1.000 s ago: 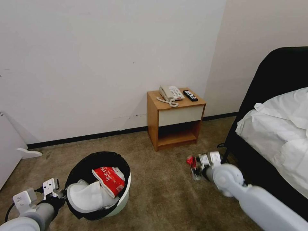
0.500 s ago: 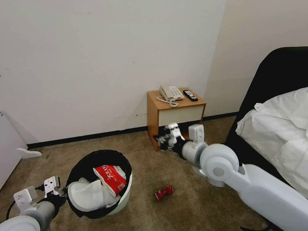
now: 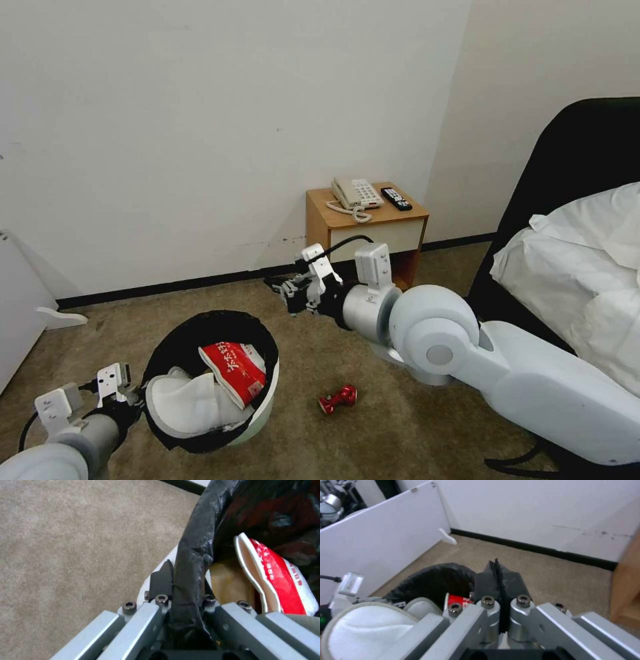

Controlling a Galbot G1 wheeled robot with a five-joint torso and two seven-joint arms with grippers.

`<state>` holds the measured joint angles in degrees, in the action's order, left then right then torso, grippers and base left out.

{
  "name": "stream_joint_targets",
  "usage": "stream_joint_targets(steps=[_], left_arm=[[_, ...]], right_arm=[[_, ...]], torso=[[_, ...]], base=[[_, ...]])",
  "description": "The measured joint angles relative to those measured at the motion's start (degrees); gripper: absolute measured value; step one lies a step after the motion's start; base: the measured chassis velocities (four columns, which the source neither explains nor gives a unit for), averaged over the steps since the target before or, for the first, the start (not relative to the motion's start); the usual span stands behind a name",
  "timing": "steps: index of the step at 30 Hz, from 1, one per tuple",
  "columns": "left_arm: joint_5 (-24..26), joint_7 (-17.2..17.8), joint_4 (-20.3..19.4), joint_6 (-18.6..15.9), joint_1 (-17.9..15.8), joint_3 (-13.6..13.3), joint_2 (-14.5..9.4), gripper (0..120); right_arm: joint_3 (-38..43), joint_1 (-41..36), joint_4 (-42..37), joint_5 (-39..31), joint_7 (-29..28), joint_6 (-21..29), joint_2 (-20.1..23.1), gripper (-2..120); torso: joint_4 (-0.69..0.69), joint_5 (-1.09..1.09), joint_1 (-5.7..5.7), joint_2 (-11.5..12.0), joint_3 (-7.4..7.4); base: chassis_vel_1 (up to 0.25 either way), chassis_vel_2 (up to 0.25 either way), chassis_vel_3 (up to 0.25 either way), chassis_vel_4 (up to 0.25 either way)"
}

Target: Pick up the trash bin, then pick up the garbage from the floor and place it into the trash bin.

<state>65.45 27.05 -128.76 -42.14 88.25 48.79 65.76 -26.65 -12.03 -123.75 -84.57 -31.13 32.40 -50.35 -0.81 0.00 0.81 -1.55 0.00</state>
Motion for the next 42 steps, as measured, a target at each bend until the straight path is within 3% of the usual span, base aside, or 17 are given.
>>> stream_joint_targets(steps=[7,12,22,24,27,32,36,42], left_arm=[[0.09,0.0,-0.03,0.0,-0.05,0.27,0.34,1],[0.06,-0.02,-0.11,0.0,-0.04,0.65,0.99,1],[-0.69,-0.11,-0.51,0.0,0.32,0.89,2.6,1],[-0.76,-0.14,-0.53,0.0,0.39,0.92,2.73,1],[-0.79,-0.19,-0.74,0.0,0.6,1.06,2.85,1],[-0.81,-0.19,-1.03,0.0,0.98,1.28,2.77,1],[-0.81,-0.2,-1.24,0.0,1.34,1.45,2.71,1],[-0.81,-0.2,-1.38,0.0,1.47,1.51,2.6,1]], right_arm=[[1.25,-1.9,0.13,1.01,-0.49,0.19,1.22,5],[2.7,-4.38,0.62,2.72,-1.0,0.08,2.9,28],[5.22,-10.07,1.74,9.59,-1.54,-1.78,6.92,60],[5.46,-10.85,2.06,11.72,-1.78,-2.32,7.53,66],[5.45,-12.07,3.23,16.76,-1.78,-3.99,8.54,84],[4.12,-12.19,4.49,24.75,1.15,-8.06,8.9,98],[3.14,-11.44,5.88,27.99,3.08,-10.37,8.07,100],[0.13,-9.8,10.14,36.68,10.44,-14.93,7.63,100]], torso=[[0.0,0.01,0.0,0.0,0.0],[0.02,0.0,0.0,0.0,0.0],[0.0,0.01,0.0,0.0,0.0],[0.01,0.01,0.0,0.0,0.0],[0.01,0.01,0.0,0.0,0.0],[0.01,0.01,0.0,0.0,0.0],[0.01,0.0,0.0,0.0,0.0],[0.02,0.0,0.0,0.0,0.0]], base=[[0.0,0.0,0.0,0.0],[0.0,0.0,0.0,0.0],[0.0,0.0,0.0,0.0],[0.0,0.0,0.0,0.0],[0.0,0.0,0.0,0.0],[0.0,0.0,0.0,0.0],[0.0,0.0,0.0,0.0],[0.0,0.0,0.0,0.0]])
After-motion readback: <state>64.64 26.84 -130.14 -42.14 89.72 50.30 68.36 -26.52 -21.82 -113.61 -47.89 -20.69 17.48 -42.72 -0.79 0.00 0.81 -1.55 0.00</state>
